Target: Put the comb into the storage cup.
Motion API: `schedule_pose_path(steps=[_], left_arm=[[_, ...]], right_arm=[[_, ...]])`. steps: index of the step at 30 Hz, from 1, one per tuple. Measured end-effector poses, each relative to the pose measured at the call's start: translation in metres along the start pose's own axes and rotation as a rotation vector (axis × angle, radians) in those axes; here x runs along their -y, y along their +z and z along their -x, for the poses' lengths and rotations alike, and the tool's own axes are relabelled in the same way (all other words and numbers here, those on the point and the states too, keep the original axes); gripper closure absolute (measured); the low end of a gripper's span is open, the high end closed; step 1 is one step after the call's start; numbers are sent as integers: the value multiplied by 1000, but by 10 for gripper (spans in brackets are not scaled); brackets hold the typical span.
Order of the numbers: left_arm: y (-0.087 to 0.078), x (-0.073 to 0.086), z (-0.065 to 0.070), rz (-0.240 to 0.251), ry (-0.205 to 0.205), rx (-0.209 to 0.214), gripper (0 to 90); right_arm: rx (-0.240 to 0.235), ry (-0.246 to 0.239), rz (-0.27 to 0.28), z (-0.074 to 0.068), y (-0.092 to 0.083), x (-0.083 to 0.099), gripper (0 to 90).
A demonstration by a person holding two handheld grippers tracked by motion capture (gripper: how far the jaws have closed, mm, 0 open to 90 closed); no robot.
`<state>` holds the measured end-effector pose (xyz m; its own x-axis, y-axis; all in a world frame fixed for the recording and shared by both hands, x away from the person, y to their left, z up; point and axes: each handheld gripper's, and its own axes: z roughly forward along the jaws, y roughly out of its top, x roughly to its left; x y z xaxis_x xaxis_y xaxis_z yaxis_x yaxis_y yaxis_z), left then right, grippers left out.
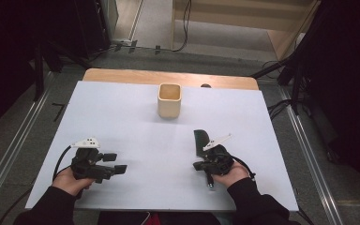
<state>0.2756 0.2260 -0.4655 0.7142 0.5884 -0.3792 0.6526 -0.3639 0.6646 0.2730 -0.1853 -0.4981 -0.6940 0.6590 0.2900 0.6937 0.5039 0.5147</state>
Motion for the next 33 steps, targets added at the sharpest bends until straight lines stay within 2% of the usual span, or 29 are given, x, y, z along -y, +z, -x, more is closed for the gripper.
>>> schedule_pose_path(steps=[3,14,24,33], left_arm=[[0,0,0,0,0,1,258],[0,0,0,0,2,-1,258],[-1,0,1,3,3,-5,258],[-1,0,1,6,3,-6,258]], right_arm=[[3,1,-20,2,2,1,880],[28,41,-15,14,-5,5,880],[34,29,-16,17,-6,6,880],[44,37,-14,19,-7,6,880]])
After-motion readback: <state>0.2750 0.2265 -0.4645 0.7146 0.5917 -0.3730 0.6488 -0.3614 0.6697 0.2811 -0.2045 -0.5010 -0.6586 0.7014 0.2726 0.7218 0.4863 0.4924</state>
